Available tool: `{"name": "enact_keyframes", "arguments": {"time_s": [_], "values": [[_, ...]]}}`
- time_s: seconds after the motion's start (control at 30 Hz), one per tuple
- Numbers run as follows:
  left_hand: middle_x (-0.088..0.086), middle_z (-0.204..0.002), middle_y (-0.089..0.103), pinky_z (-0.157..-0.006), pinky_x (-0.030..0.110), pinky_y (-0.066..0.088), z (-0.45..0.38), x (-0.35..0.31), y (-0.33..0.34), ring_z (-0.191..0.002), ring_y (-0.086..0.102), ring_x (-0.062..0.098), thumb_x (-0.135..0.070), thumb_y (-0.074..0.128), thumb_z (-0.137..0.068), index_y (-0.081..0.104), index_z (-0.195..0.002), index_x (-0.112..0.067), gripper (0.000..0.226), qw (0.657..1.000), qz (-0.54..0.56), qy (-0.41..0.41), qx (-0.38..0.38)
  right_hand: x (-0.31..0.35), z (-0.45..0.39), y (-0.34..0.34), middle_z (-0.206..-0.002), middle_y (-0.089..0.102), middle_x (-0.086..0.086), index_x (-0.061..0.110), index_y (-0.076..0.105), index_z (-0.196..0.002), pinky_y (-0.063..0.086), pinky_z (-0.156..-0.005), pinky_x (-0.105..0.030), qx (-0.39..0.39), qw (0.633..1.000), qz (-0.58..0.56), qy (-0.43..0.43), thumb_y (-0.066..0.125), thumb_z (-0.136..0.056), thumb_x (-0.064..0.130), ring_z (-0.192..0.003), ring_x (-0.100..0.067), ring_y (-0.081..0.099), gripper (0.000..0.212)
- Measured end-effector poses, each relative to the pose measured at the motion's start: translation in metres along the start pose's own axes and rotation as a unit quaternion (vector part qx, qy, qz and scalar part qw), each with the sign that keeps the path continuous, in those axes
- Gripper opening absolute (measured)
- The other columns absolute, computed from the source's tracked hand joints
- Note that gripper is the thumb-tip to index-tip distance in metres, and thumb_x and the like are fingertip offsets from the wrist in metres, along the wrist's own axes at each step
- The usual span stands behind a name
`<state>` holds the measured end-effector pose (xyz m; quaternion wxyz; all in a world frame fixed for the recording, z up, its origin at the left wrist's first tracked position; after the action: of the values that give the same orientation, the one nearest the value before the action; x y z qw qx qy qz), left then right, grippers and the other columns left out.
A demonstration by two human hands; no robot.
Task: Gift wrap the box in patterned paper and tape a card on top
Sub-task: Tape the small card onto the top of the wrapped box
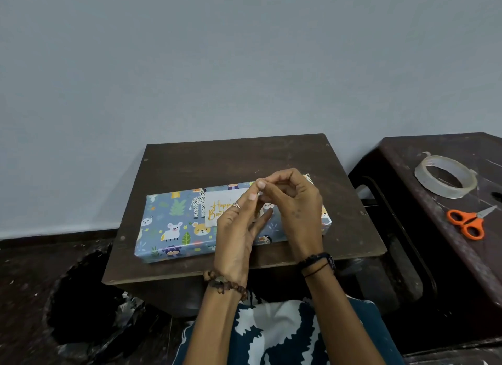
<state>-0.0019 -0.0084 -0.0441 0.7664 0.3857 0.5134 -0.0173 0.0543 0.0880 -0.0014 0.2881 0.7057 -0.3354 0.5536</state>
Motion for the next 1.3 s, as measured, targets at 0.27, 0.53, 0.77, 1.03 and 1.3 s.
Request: {"name": "enact_keyframes", "arguments": {"time_s": [0.27,0.53,0.77,1.03,1.3], "values": [[-0.004,-0.093,0.073,-0.077,0.02,0.056,-0.006,-0.013,-0.018,-0.087,0.069,0.008,-0.002,0.054,-0.088,0.066,-0.102,-0.019,0.025,0.997,-0.028,0.056,-0.049,-0.007,-0.002,0.008,-0.077,0.07,-0.013,0.009,0.056,-0.105,0.056,-0.067,-0.025,0.02,0.992,-0.111,0.054,0.069,-0.078,-0.002,-0.068,-0.017,0.069,0.032],[-0.009,-0.072,0.072,-0.064,0.018,0.054,-0.004,-0.037,-0.025,-0.067,0.066,0.004,-0.001,0.065,-0.081,0.07,-0.081,-0.011,0.011,0.968,-0.16,0.163,-0.101,-0.004,0.001,0.019,-0.073,0.073,-0.007,0.015,0.052,-0.109,0.057,-0.069,-0.025,0.104,0.984,-0.127,0.062,0.061,-0.085,-0.002,-0.07,-0.019,0.07,0.03],[-0.014,-0.061,0.068,-0.068,0.033,0.057,0.001,-0.05,-0.027,-0.056,0.064,0.006,-0.006,0.067,-0.082,0.066,-0.077,-0.017,0.012,0.942,-0.235,0.191,-0.146,-0.003,0.006,0.03,-0.086,0.074,-0.009,0.017,0.045,-0.119,0.056,-0.077,-0.026,0.181,0.968,-0.152,0.085,0.054,-0.09,-0.002,-0.086,-0.019,0.07,0.036],[-0.014,-0.062,0.068,-0.063,0.022,0.056,0.001,-0.046,-0.021,-0.06,0.066,0.006,-0.007,0.066,-0.083,0.068,-0.077,-0.016,0.011,0.946,-0.239,0.176,-0.128,-0.008,-0.001,0.019,-0.072,0.073,-0.003,0.013,0.054,-0.115,0.056,-0.069,-0.024,0.118,0.985,-0.104,0.071,0.07,-0.077,-0.002,-0.072,-0.015,0.07,0.044],[0.001,-0.083,0.07,-0.066,0.021,0.057,-0.003,-0.033,-0.015,-0.076,0.071,0.014,-0.002,0.05,-0.092,0.066,-0.09,-0.016,0.021,0.975,-0.168,0.125,-0.07,-0.009,-0.005,0.015,-0.067,0.069,0.001,0.006,0.055,-0.104,0.055,-0.065,-0.026,0.095,0.991,-0.089,0.044,0.07,-0.077,-0.003,-0.064,-0.013,0.067,0.032]]}}
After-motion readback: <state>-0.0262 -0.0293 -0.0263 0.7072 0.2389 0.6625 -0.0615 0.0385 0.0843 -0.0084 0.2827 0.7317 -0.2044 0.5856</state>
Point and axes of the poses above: each hand's wrist, its own z-axis away from the middle knuckle, its own y-axis out of the palm, x = y × z, the point moved 10 cm from there along -z, towards the middle knuckle
